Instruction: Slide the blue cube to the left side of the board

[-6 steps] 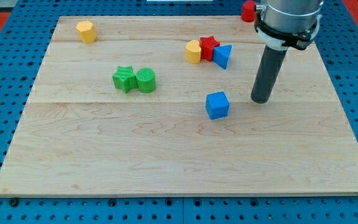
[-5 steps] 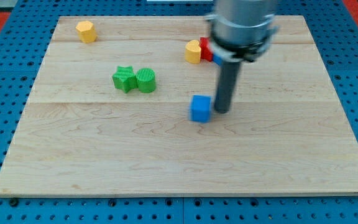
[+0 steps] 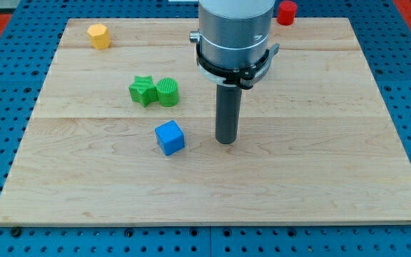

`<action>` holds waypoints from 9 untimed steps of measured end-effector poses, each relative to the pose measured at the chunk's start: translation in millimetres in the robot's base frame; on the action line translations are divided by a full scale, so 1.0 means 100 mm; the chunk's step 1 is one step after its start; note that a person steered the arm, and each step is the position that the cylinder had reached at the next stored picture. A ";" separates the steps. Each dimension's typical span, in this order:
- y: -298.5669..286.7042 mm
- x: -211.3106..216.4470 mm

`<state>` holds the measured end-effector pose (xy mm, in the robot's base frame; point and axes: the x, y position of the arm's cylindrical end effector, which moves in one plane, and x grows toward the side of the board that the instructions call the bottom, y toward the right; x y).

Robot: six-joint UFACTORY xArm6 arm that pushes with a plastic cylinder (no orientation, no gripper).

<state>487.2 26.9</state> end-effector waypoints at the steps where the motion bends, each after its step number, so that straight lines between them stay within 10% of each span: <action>1: 0.01 0.00; 5: -0.79 0.61; 8: -1.45 -0.32; 9: -0.66 -0.32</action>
<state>455.5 -39.1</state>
